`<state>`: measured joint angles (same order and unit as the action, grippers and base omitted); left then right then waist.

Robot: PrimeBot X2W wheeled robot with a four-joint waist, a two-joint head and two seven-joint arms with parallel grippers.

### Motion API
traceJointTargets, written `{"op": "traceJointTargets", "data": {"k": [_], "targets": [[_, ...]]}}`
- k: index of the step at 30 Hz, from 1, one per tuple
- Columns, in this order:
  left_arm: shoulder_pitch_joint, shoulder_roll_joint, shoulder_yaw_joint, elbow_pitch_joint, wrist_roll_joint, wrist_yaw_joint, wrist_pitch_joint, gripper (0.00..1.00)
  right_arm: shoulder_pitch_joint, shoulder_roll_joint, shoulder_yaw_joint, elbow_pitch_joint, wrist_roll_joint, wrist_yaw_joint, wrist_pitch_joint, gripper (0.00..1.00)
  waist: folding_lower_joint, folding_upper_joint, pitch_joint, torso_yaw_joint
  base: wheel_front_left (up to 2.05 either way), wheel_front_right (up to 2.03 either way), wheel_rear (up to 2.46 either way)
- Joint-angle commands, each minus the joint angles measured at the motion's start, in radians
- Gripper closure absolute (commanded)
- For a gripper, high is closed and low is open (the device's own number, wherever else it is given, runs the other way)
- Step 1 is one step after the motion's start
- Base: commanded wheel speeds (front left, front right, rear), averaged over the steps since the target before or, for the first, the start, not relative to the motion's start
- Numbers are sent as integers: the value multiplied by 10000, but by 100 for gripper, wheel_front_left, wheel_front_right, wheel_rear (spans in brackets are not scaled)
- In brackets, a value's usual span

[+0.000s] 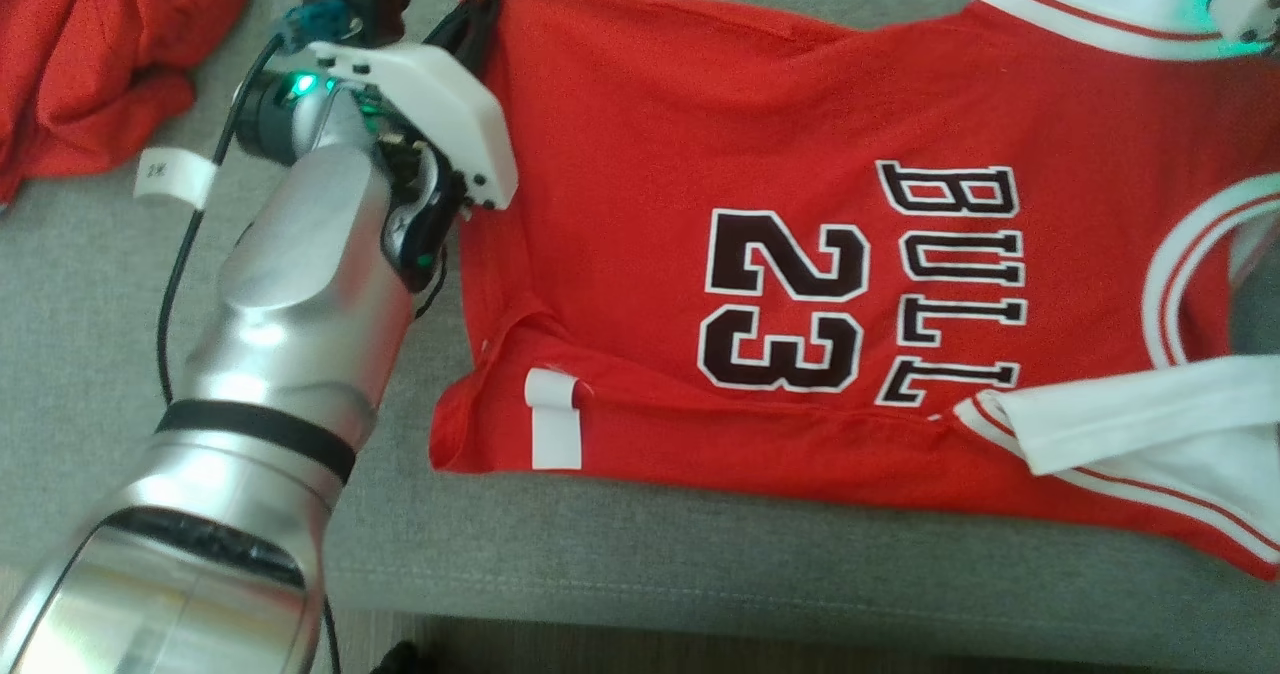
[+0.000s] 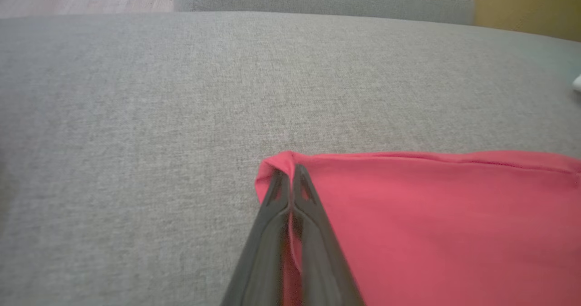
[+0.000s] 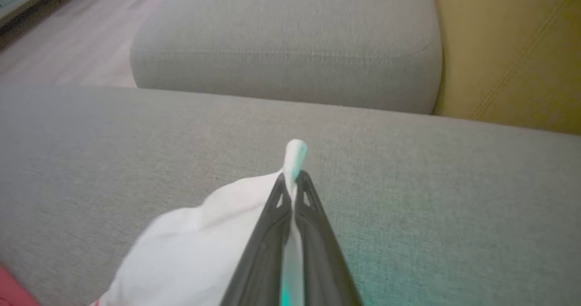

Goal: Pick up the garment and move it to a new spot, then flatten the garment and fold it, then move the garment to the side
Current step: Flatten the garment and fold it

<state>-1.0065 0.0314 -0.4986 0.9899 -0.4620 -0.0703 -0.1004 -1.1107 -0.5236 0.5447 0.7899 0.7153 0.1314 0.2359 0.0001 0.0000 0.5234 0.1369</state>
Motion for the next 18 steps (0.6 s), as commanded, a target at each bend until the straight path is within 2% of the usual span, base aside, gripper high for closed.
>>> {"op": "traceJointTargets", "data": {"k": [1,9,13,18], "targets": [[70,517,247,-123,-94,42,-97,100,384,-241,91,-525,203,-7,-395,100,-1,0,-257,-170,0,0,0],[661,1118,368,-702,-210,138,-375,100,1669,-959,367,-2229,922,-7,-2329,100,-1,0,-1214,-584,0,0,0],[1107,1336,408,-1182,-297,168,-380,100,2438,-1162,342,-2899,1090,-7,-2809,100,-1,0,-1575,-737,0,0,0],[2407,1683,698,-2334,-762,222,-387,100,4270,-1317,185,-4065,1312,-7,-3303,100,-1,0,-2136,-1081,0,0,0]]}}
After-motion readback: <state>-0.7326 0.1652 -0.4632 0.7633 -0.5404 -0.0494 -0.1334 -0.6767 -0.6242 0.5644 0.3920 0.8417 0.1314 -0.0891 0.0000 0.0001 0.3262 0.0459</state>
